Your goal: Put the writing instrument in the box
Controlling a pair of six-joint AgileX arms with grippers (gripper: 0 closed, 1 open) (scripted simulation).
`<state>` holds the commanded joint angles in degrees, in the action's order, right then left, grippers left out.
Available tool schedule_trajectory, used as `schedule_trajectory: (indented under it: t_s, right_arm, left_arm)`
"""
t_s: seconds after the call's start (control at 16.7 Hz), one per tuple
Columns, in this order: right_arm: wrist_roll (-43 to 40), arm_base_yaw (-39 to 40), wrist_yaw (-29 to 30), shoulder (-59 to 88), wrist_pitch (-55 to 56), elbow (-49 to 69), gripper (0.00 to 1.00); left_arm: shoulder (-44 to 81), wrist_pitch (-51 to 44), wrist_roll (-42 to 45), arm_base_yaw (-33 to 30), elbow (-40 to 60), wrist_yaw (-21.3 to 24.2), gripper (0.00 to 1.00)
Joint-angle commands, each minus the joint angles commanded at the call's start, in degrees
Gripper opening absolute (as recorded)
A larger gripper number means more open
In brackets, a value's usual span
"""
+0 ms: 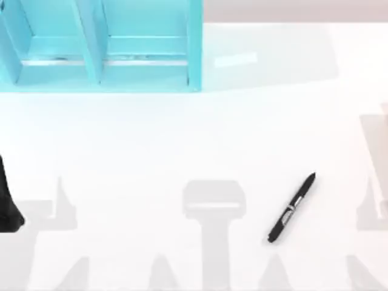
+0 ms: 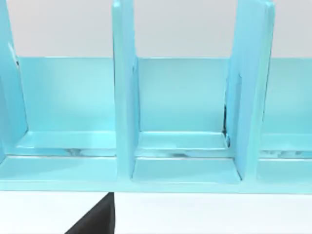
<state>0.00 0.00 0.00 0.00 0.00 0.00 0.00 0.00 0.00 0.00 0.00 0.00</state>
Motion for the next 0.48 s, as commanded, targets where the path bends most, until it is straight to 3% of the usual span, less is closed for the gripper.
schedule_trajectory:
  t_s: [0.24,0.48]
  right_arm:
    - [1.2,0.3,0.3,1.7,-1.3,0.9,1.00]
    - [8.4,3.1,0.7,11.4,-8.8,7.7,1.00]
  left_arm:
    - [0.0,0.0,0.0,0.0,0.0,0.0,1.00]
    - [0.0,0.0,0.0,0.0,0.0,0.0,1.00]
